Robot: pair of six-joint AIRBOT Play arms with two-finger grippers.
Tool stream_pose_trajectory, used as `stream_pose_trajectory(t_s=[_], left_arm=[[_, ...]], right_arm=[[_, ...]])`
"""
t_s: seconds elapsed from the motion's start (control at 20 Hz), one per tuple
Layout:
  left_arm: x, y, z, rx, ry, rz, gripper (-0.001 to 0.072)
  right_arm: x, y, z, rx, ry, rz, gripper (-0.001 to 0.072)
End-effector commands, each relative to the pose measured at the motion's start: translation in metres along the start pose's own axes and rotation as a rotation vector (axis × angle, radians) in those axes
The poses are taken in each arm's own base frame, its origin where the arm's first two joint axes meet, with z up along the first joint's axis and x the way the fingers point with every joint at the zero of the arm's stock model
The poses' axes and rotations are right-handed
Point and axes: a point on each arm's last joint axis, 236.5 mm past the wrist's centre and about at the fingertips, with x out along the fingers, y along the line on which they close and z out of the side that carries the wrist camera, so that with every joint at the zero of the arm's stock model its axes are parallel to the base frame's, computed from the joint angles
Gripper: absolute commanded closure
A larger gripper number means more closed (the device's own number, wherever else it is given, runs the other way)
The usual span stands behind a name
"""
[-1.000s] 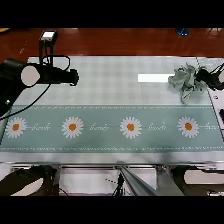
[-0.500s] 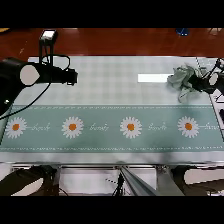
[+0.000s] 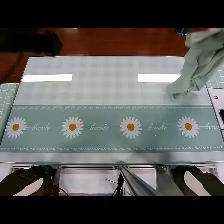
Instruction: Fold the shirts.
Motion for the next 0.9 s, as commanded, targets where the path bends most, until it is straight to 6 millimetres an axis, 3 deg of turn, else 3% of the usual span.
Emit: stream_pose_trajectory(t_s=[0.0, 0.15, 0.2, 0.3, 0.4, 0.5, 0.7, 0.85], left_arm=[[-0.075, 0.0, 0.031, -0.002, -0.103, -0.005, 0.0232], [-0.125, 0.001, 0.036, -0.008, -0.185, -0.01, 0.0231], [-0.137, 0.001, 0.033, -0.008, -0.196, -0.011, 0.0231], [-0.151, 0.002, 0.023, -0.009, -0.177, -0.01, 0.0232], [-0.149, 0.004, 0.004, -0.009, -0.1, -0.005, 0.0232], [-0.137, 0.004, -0.014, -0.008, -0.02, 0.0, 0.0232], [-0.095, 0.004, -0.057, -0.005, 0.136, 0.002, 0.0232], [-0.063, 0.006, -0.101, -0.002, 0.277, 0.01, 0.0239]], right_arm=[[-0.121, 0.033, 0.088, 0.029, -0.286, 0.129, 0.0688], [-0.19, 0.046, 0.114, 0.111, -0.401, 0.235, 0.0688], [-0.205, 0.045, 0.116, 0.119, -0.415, 0.244, 0.0688], [-0.211, 0.047, 0.103, 0.127, -0.36, 0.255, 0.0688], [-0.196, 0.058, 0.07, 0.145, -0.2, 0.287, 0.0688], [-0.174, 0.089, 0.027, 0.147, 0.001, 0.39, 0.0689], [-0.138, 0.183, -0.053, 0.18, 0.379, 0.685, 0.0689], [-0.128, 0.274, -0.129, 0.025, 0.574, 0.836, 0.0689]])
